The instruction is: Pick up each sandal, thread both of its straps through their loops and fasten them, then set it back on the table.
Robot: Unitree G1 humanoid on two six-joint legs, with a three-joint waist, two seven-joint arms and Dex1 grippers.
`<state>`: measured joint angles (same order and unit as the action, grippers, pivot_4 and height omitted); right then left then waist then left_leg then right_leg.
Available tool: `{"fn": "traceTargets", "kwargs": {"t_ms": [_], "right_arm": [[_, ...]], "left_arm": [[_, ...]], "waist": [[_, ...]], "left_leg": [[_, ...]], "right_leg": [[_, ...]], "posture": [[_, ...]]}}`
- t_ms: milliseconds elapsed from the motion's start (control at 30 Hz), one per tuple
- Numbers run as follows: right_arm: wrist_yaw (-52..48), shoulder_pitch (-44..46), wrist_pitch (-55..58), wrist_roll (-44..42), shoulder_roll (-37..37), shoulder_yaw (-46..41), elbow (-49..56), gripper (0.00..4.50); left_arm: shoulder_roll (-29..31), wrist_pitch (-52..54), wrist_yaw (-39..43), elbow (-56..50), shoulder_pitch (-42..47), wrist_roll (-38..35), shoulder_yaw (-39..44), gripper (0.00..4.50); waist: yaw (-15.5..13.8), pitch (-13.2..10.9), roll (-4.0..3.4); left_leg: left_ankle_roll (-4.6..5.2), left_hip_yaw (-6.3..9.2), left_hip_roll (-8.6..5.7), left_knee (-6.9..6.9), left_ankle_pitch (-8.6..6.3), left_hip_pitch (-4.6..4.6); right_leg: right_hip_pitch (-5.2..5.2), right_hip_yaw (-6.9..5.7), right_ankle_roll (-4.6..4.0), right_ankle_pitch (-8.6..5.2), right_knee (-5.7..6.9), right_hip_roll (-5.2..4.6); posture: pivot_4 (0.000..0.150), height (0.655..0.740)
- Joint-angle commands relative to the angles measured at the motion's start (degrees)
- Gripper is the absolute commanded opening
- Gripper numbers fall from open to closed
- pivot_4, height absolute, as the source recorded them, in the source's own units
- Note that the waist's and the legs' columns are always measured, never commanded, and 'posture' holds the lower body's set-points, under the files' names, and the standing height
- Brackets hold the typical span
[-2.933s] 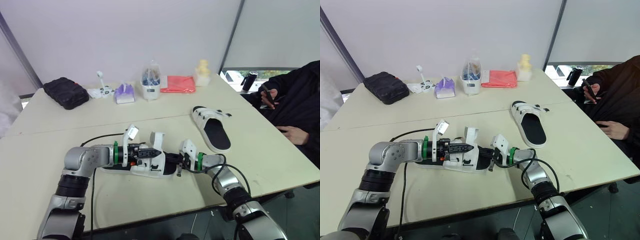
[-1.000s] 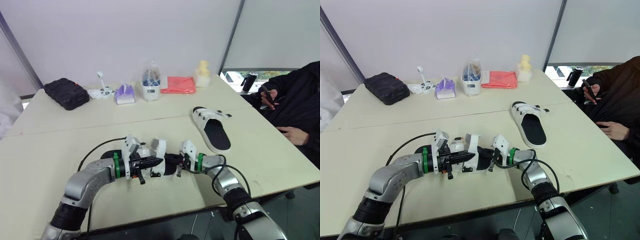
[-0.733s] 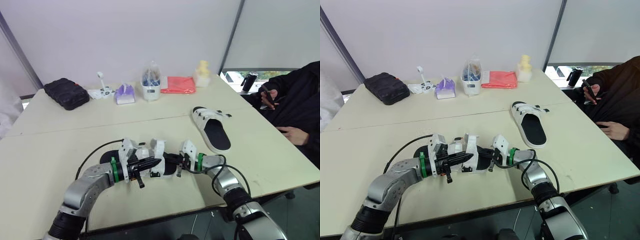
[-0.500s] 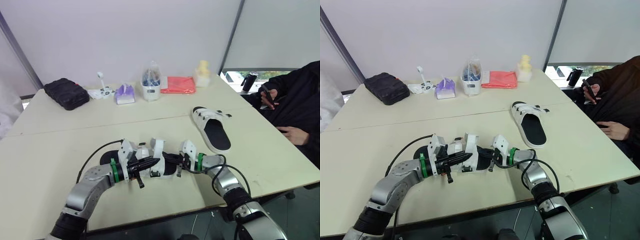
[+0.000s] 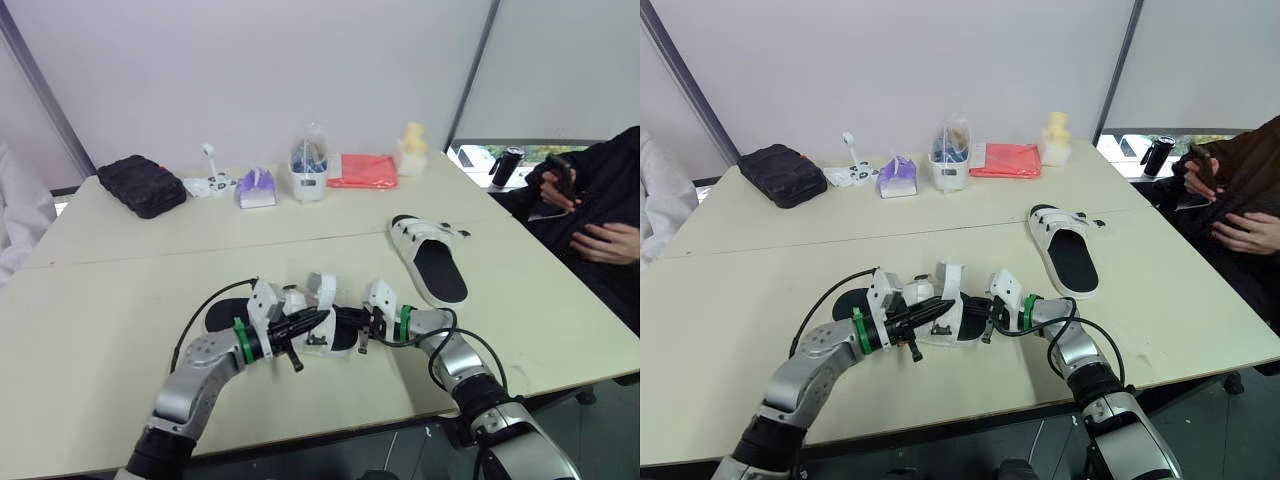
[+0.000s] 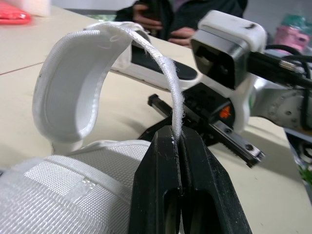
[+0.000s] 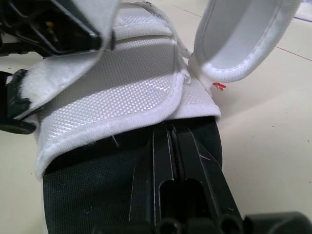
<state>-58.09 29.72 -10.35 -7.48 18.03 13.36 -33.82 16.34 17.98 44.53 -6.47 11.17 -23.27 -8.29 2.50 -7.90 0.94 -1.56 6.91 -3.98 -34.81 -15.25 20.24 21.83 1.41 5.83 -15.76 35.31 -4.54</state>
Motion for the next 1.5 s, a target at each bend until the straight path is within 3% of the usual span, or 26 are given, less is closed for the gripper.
{"fn": "traceTargets", "kwargs": {"t_ms": [33,367,600,900,1133,1500], "right_arm": [[-0.11,-3.77,4.50,5.89,-0.07,4.85,-5.57,0.00],[-0.80,-4.32,4.72,5.94,0.18,5.07,-5.04,0.00],[-1.90,-6.04,6.21,5.54,2.04,4.92,-2.39,0.00],[-2.88,-7.23,9.08,4.66,4.47,4.42,0.93,0.00],[-2.91,-6.09,9.41,4.96,4.36,4.43,0.11,0.00],[-3.15,-6.71,9.25,5.09,5.22,4.29,0.52,0.00]], "left_arm": [[0.05,2.76,-1.70,-2.50,-3.02,-0.92,0.32,0.02],[1.30,6.39,-0.32,-5.57,-6.33,-3.41,-0.99,0.02],[0.38,-4.88,-1.31,-3.29,-8.62,3.15,-3.08,0.02],[4.35,-20.23,2.60,4.66,-5.85,12.62,-7.21,0.02],[6.34,-26.43,6.28,6.76,-2.42,12.92,-7.54,0.02],[7.81,-32.42,8.38,5.96,-5.65,14.86,-10.42,0.02]], "waist": [[0.01,0.00,0.00],[0.05,0.00,-0.02],[-0.31,0.06,-0.12],[-1.85,0.32,-0.34],[-1.78,0.34,-0.39],[-2.00,0.33,-0.40]], "left_leg": [[0.00,0.00,0.00,0.00,0.00,0.00],[0.00,0.00,0.00,0.03,-0.01,0.00],[-0.05,0.00,0.00,0.08,-0.04,0.06],[-0.04,0.00,-0.02,0.07,-0.25,0.08],[-0.02,-0.01,-0.02,0.07,-0.26,0.11],[0.01,0.01,-0.03,0.03,-0.29,0.14]], "right_leg": [[0.00,0.00,0.00,0.00,0.00,0.00],[0.01,0.00,0.00,-0.01,-0.02,0.00],[0.02,-0.01,-0.01,-0.02,-0.17,-0.02],[0.19,-0.05,-0.05,-0.23,-0.24,-0.07],[0.23,-0.05,-0.04,-0.23,-0.24,-0.08],[0.24,-0.06,-0.05,-0.24,-0.23,-0.11]], "posture": [[0.150,0.7400],[0.150,0.7400],[0.150,0.7400],[0.150,0.7400],[0.150,0.7400],[0.150,0.7400]]}}
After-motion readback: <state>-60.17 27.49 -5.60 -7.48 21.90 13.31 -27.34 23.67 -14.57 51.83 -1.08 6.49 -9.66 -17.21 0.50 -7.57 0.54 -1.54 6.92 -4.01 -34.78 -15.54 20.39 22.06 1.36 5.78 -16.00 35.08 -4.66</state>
